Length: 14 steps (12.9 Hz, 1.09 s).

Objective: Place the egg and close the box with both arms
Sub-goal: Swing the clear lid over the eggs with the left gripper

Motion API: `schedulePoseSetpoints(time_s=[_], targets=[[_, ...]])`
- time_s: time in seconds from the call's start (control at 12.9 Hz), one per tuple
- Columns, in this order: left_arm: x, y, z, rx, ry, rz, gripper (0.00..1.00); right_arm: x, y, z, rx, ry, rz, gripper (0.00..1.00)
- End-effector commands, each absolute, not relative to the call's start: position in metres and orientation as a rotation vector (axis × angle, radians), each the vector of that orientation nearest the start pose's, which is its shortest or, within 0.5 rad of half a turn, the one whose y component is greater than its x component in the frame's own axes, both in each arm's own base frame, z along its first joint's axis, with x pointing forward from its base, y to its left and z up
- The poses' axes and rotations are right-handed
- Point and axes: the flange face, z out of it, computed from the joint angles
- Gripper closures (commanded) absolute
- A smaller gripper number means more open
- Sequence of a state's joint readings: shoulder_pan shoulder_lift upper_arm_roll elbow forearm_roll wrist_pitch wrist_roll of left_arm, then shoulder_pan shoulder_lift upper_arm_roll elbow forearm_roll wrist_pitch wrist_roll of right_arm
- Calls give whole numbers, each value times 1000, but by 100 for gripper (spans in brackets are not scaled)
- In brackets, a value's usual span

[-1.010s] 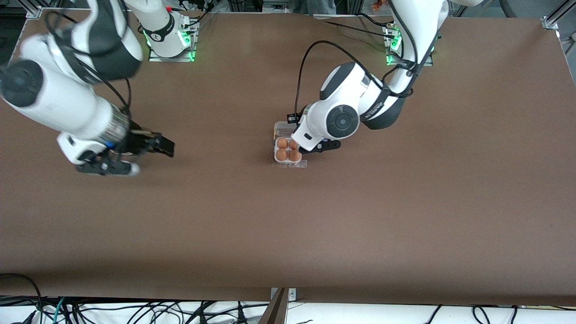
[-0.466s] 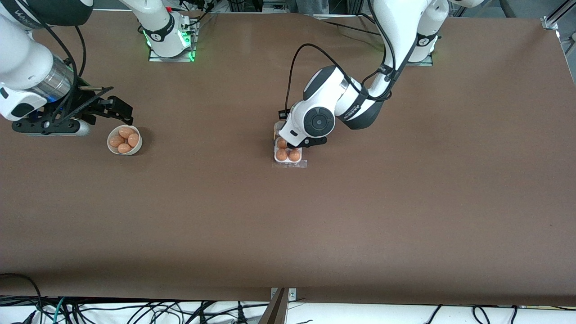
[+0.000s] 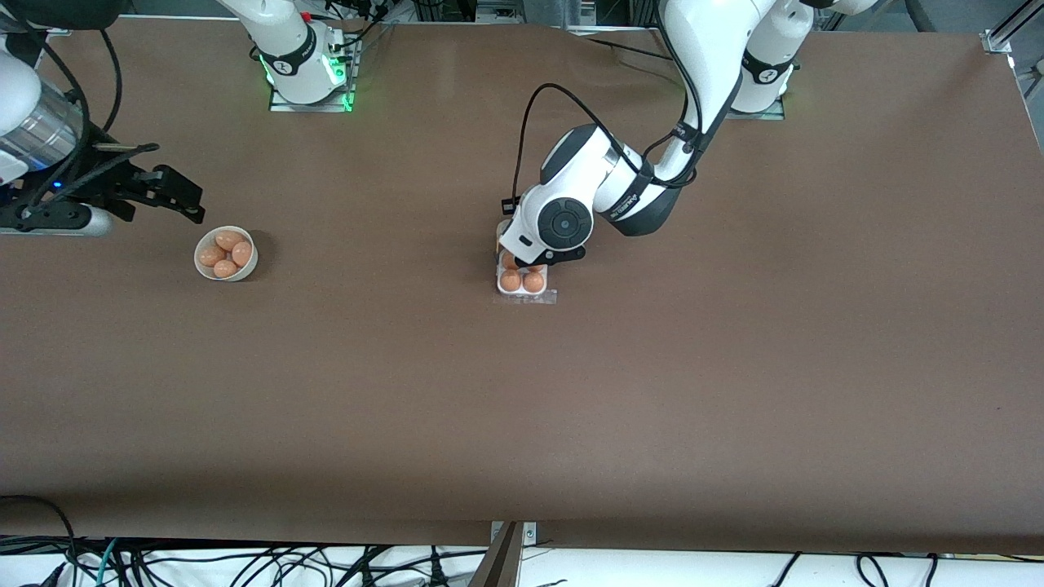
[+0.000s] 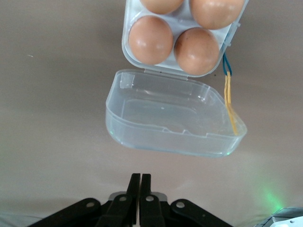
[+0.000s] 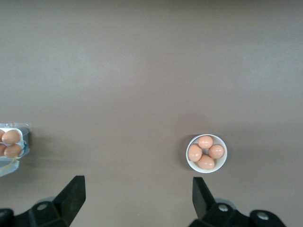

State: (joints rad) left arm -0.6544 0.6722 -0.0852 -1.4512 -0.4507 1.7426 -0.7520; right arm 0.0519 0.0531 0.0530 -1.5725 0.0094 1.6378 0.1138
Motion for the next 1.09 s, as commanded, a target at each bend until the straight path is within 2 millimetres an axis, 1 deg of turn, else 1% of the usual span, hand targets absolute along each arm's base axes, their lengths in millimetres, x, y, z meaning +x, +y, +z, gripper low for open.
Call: schedulePoseSetpoints(time_s=[0.0, 0.23, 0.31, 0.39, 0.47, 0.54, 0.62, 0.7, 0.78, 0.85, 0.93, 1.01], targets=[[488, -483, 279, -3088, -313, 946, 94, 570, 48, 607, -3140, -19, -36, 0], [493, -484, 277, -3117, -336, 911, 94, 572, 46, 607, -3152, -21, -55, 0], [494, -484, 272, -3115, -341, 911, 94, 573, 43, 606, -3151, -4, -52, 0], [494, -485, 271, -3119, -343, 904, 94, 574, 44, 606, -3150, -4, -64, 0], [496, -484, 272, -3127, -350, 896, 94, 576, 44, 604, -3150, -6, -67, 0], [500, -482, 272, -3140, -361, 881, 94, 580, 40, 597, -3151, -21, -50, 0], [507, -479, 274, -3157, -382, 852, 94, 582, 37, 593, -3148, -13, -37, 0], [518, -469, 275, -3161, -414, 825, 94, 582, 40, 593, -3150, -16, -42, 0], [527, -463, 280, -3172, -439, 797, 94, 582, 41, 593, -3150, -23, -45, 0], [537, -463, 294, -3201, -440, 760, 94, 582, 41, 593, -3151, -24, -42, 0], [548, -454, 300, -3211, -463, 746, 94, 582, 41, 593, -3151, -24, -45, 0], [553, -447, 304, -3214, -476, 742, 93, 582, 42, 593, -3151, -28, -45, 0]])
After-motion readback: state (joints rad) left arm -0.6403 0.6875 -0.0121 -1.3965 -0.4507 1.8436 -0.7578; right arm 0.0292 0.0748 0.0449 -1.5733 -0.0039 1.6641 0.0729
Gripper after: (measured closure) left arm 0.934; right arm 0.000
